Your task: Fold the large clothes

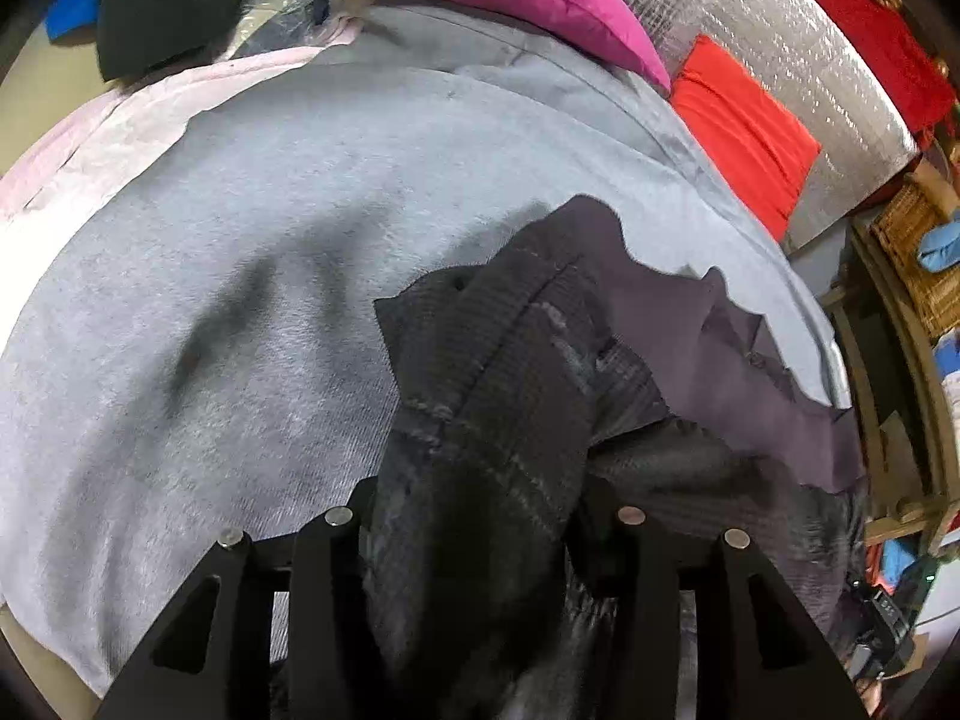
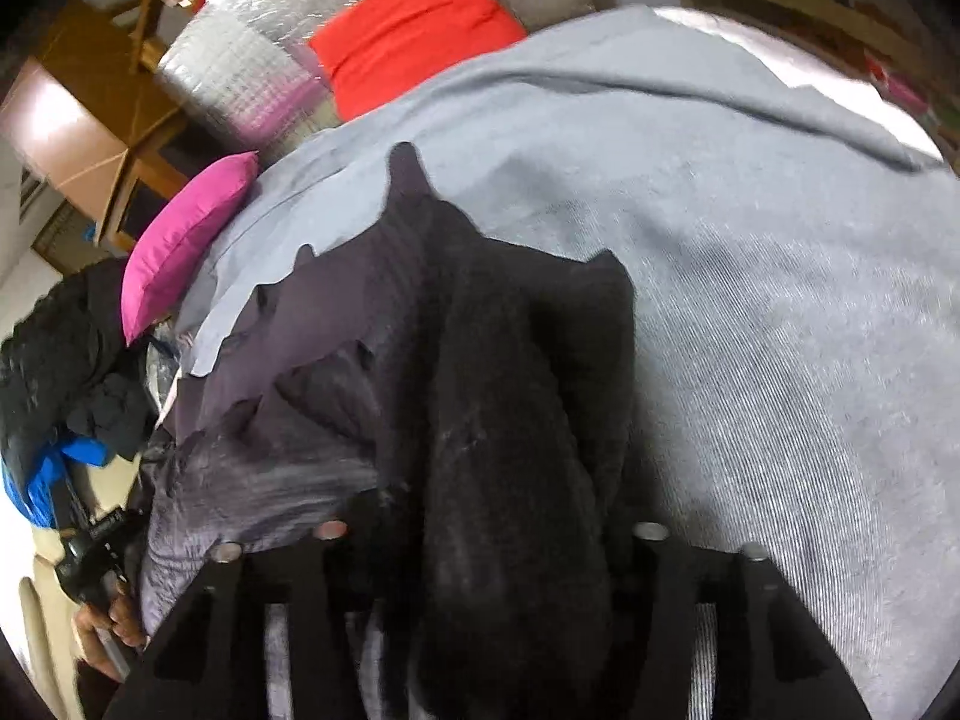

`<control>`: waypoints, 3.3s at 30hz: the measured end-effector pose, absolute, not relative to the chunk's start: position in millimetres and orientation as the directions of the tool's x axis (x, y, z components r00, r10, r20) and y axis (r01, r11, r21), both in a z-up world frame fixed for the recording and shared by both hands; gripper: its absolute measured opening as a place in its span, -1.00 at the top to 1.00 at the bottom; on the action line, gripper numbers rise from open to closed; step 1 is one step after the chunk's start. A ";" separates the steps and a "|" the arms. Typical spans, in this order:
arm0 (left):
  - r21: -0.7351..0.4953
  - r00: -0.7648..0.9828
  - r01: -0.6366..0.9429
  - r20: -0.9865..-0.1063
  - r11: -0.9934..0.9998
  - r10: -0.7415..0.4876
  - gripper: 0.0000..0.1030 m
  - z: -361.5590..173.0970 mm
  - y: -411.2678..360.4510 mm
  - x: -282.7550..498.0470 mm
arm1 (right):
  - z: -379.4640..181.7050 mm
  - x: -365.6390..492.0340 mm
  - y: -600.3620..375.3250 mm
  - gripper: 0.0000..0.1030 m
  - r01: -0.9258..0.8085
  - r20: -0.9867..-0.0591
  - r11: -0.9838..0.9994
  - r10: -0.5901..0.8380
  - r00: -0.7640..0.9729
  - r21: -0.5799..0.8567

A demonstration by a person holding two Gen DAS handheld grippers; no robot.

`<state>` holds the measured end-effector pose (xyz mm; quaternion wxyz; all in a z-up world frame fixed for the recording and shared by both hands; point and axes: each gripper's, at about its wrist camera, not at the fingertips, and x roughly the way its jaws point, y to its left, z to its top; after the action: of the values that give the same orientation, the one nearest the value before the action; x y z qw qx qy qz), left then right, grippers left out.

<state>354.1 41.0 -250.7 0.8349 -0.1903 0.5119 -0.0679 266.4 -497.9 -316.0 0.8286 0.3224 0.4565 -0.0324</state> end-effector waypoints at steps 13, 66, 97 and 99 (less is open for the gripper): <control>-0.233 0.712 -0.038 -0.688 0.972 -0.137 -0.49 -187.3 50.4 312.0 | -280.5 248.7 -513.3 -0.30 0.331 -0.718 0.767 0.230 0.658 0.549; -0.093 0.630 -0.014 -0.774 0.996 -0.064 -0.50 -235.5 5.0 356.5 | -269.3 300.6 -546.6 -0.59 0.353 -0.642 0.684 0.221 0.734 0.639; 0.099 0.753 0.106 -0.658 0.989 -0.015 -0.67 -224.5 -41.0 255.0 | -258.5 181.3 -475.4 -0.03 0.074 -0.579 0.830 0.319 0.751 0.553; 0.164 0.702 0.125 -0.711 0.979 0.029 -0.67 -242.8 -54.9 263.6 | -284.7 195.5 -461.9 -0.03 0.130 -0.694 0.861 0.299 0.655 0.493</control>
<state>263.6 -54.9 -242.8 0.9171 0.1003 0.3849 -0.0262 195.5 -461.9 -284.7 0.8719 0.2595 0.4123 0.0485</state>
